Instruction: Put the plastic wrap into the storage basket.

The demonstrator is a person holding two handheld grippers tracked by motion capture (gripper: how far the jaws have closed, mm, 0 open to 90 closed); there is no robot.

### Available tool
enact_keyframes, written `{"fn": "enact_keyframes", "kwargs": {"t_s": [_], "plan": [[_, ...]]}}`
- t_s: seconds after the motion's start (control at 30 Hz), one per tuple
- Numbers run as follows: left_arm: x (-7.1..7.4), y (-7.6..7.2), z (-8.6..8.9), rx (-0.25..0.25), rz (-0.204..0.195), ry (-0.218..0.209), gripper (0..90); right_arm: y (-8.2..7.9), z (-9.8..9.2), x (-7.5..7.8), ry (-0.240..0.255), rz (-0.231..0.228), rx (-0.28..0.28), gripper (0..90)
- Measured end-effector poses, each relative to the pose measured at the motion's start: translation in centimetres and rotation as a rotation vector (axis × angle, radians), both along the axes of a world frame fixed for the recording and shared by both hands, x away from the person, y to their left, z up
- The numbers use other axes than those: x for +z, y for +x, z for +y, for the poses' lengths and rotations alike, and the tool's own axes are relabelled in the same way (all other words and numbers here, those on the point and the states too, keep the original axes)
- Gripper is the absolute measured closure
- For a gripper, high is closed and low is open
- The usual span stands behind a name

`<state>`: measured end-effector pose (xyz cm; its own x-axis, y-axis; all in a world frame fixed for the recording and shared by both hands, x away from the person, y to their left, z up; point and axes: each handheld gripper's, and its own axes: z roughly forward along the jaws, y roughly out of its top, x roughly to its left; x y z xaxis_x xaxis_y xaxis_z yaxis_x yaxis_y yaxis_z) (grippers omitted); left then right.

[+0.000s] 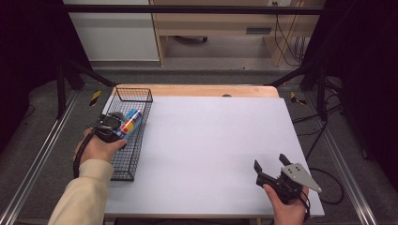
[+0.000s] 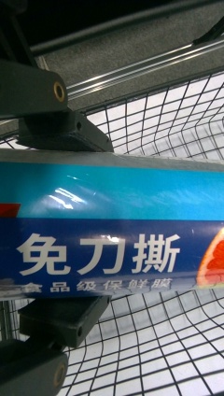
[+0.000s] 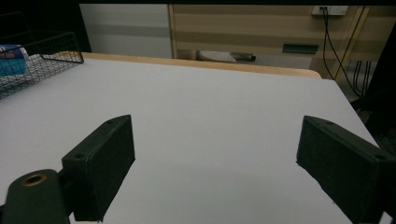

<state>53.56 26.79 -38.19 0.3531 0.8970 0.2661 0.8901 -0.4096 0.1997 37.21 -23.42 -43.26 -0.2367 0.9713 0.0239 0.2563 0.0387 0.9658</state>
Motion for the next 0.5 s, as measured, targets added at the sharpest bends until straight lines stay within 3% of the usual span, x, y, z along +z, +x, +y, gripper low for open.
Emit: {"fn": "enact_keyframes", "kwargs": {"t_s": [0.2,0.37,0.5], "plan": [[-0.45,0.39,-0.53,-0.015,0.047,0.033,31.9,0.05,0.16,-0.04,-0.001,0.005,0.005,11.6],[-0.53,0.47,-0.52,-0.011,0.040,0.028,31.8,0.07,0.21,-0.05,-0.004,0.006,0.011,11.6],[-0.52,0.32,-0.80,-0.025,0.030,0.055,31.4,0.14,0.19,-0.17,-0.006,0.016,0.018,11.6]]}}
